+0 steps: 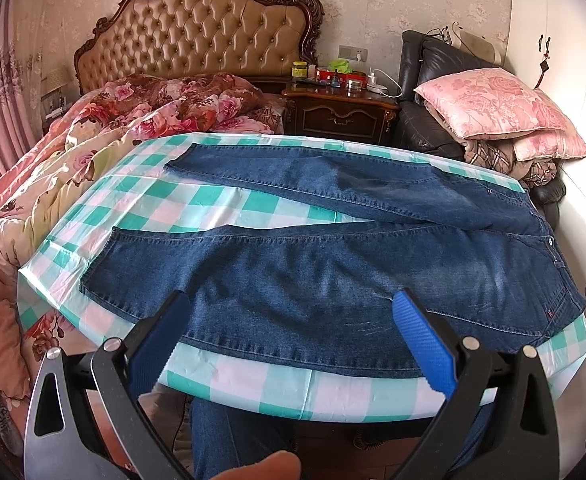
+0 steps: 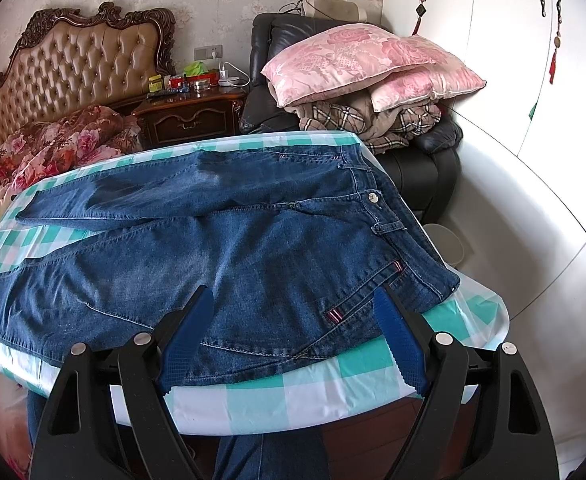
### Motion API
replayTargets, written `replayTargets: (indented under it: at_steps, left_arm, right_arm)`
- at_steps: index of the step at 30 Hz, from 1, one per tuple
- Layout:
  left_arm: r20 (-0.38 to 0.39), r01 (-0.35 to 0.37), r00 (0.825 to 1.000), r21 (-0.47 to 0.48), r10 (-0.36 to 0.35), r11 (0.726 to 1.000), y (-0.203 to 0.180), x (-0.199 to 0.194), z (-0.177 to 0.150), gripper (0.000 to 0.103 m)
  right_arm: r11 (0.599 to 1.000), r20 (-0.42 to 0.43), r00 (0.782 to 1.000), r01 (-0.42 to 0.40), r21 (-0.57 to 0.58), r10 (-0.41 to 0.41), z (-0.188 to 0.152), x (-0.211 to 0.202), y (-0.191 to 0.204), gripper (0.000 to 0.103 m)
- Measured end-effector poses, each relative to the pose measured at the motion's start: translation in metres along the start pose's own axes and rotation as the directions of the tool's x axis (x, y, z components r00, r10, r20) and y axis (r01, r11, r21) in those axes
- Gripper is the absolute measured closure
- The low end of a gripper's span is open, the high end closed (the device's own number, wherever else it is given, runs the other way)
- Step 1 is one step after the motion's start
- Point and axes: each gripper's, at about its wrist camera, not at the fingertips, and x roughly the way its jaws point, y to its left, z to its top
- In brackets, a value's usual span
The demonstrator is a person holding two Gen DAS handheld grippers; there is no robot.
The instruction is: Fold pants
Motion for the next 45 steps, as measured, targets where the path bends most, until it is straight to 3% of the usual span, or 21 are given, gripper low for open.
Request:
replayTargets:
  at_steps: [12, 16, 18, 21, 25, 28, 32, 39, 41, 43, 45]
  left_arm:
    - [-0.014, 0.003, 1.000, 0.000, -0.003, 1.000, 0.001, 0.007, -0.004, 0.002]
    - [-0.036, 0.013, 0.999, -0.022, -0.013, 1.000, 0.008, 0.020, -0.004, 0.002]
    - [-0.059, 0.005, 0.998, -0.034, -0.007, 0.999, 0.013, 0.030, -0.004, 0.002]
    - [-0.094, -0.032, 0.995, -0.050, 0.027, 0.998, 0.022, 0.046, -0.004, 0.002]
    - [-0.139, -0.079, 0.988, -0.083, 0.067, 0.993, 0.039, 0.063, -0.004, 0.002]
    - [-0.160, -0.127, 0.981, -0.093, 0.111, 0.988, 0.051, 0.072, -0.002, 0.002]
    - [-0.189, -0.175, 0.970, -0.111, 0.152, 0.978, 0.065, 0.084, 0.004, 0.002]
    - [-0.214, -0.239, 0.954, -0.133, 0.208, 0.962, 0.083, 0.091, 0.007, 0.002]
    - [-0.223, -0.247, 0.951, -0.140, 0.212, 0.959, 0.087, 0.092, 0.006, 0.002]
    - [-0.228, -0.250, 0.950, -0.148, 0.213, 0.957, 0.089, 0.091, 0.006, 0.002]
    - [-0.225, -0.246, 0.952, -0.156, 0.208, 0.957, 0.090, 0.088, 0.008, 0.002]
  right_arm:
    - [1.000, -0.024, 1.000, -0.019, 0.007, 0.019, -0.001, 0.009, -0.008, 0.023]
    - [0.989, -0.069, 0.988, -0.133, 0.059, 0.137, 0.033, 0.040, -0.022, 0.019]
    - [0.985, -0.082, 0.985, -0.141, 0.103, 0.149, 0.060, 0.062, -0.038, 0.018]
    - [0.989, -0.091, 0.991, -0.090, 0.115, 0.101, 0.121, 0.121, -0.069, 0.017]
    - [0.990, -0.214, 0.975, -0.035, 0.133, 0.063, 0.189, 0.235, -0.109, 0.017]
    - [0.987, -0.301, 0.950, -0.029, 0.156, 0.076, 0.219, 0.304, -0.128, 0.024]
    - [0.986, -0.354, 0.932, -0.017, 0.166, 0.075, 0.242, 0.364, -0.135, 0.026]
    - [0.988, -0.446, 0.895, 0.050, 0.147, 0.021, 0.247, 0.421, -0.139, 0.044]
    - [0.986, -0.440, 0.896, 0.019, 0.163, 0.055, 0.250, 0.426, -0.138, 0.059]
    - [0.990, -0.435, 0.898, -0.006, 0.144, 0.069, 0.253, 0.423, -0.130, 0.084]
    - [0.996, -0.412, 0.911, 0.006, 0.089, 0.031, 0.257, 0.412, -0.120, 0.088]
